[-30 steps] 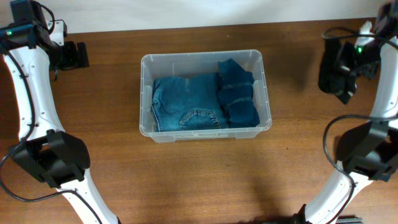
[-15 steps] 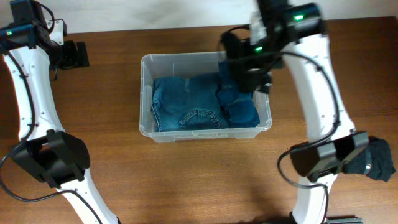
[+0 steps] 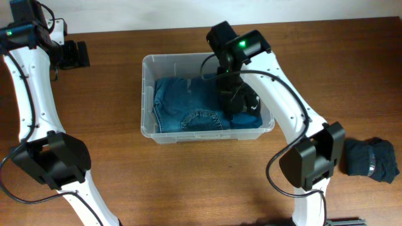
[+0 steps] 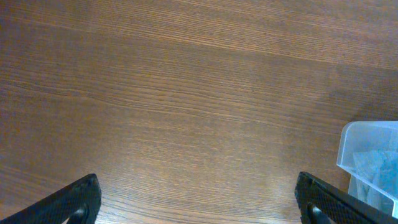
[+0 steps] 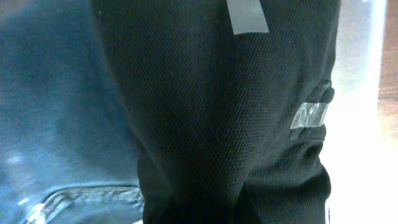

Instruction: Pack container

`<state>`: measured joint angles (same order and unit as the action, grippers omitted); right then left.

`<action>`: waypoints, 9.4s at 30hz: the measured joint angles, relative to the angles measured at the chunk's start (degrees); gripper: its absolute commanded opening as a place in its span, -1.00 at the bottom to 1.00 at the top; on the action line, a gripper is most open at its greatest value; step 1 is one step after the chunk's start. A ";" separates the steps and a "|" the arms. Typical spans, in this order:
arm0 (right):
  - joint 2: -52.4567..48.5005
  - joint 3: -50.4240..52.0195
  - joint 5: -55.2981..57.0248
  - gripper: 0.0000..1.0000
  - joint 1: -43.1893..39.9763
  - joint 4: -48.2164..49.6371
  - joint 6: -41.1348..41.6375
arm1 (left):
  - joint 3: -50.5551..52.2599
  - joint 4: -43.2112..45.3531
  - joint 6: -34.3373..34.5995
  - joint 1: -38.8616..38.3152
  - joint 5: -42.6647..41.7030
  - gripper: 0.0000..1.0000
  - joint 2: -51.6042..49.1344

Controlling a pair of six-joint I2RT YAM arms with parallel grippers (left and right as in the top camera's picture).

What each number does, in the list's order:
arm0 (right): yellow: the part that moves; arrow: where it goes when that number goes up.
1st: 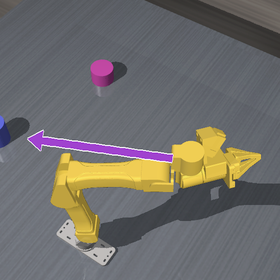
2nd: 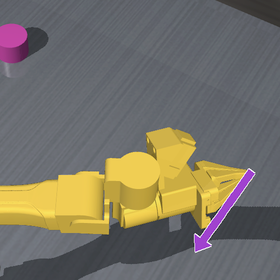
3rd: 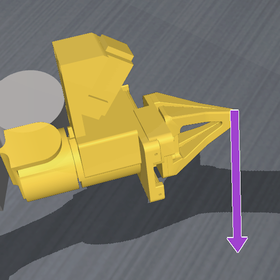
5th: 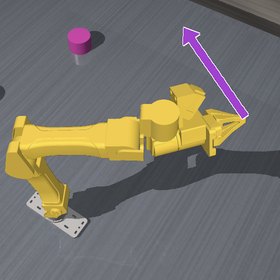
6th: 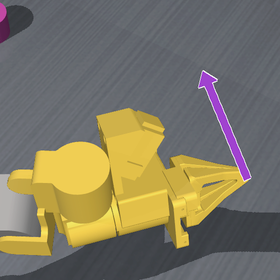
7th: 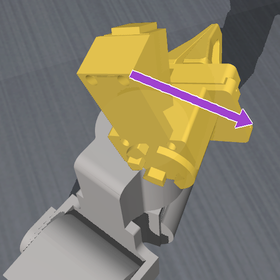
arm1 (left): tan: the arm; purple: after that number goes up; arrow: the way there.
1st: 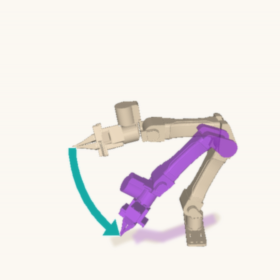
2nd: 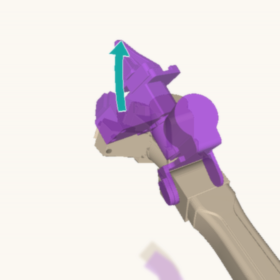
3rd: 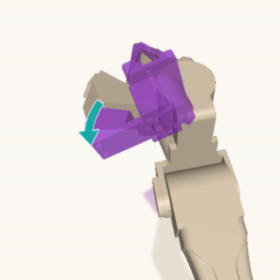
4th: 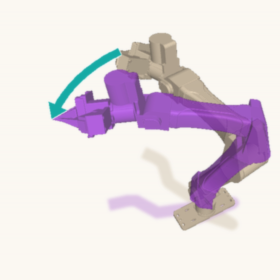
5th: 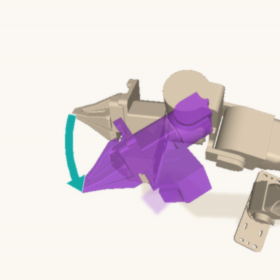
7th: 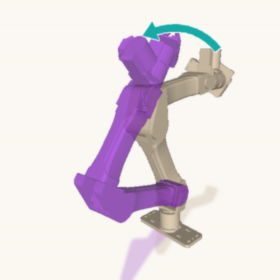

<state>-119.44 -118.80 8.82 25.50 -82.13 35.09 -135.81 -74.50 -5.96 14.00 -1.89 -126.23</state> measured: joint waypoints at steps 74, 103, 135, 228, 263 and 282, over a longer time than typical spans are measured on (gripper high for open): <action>-0.11 -32.24 0.04 0.97 -22.82 -14.84 -18.53 | 0.00 0.13 0.00 0.00 -0.02 0.99 0.00; 29.31 52.13 -4.94 0.86 -70.75 20.13 0.87 | 0.00 0.00 0.00 0.02 -0.70 0.99 0.00; 29.94 68.67 -13.51 -0.92 -73.35 35.26 -14.27 | 0.00 0.22 0.00 0.02 -0.70 0.99 -0.02; 6.78 -20.65 -1.70 0.97 -5.01 -10.60 -22.51 | 0.00 1.53 0.00 0.02 -1.29 0.99 -0.02; 73.88 41.09 -4.20 0.97 -24.59 48.19 -31.71 | 0.00 1.53 0.00 0.02 -1.29 0.99 0.00; 113.33 107.54 -16.90 0.97 -30.40 80.87 -31.93 | 0.00 1.55 0.00 0.02 -1.31 0.99 0.00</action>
<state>-6.11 -11.27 -8.08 -4.91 -1.26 3.16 -135.81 -72.95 -5.96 14.02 -3.20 -126.23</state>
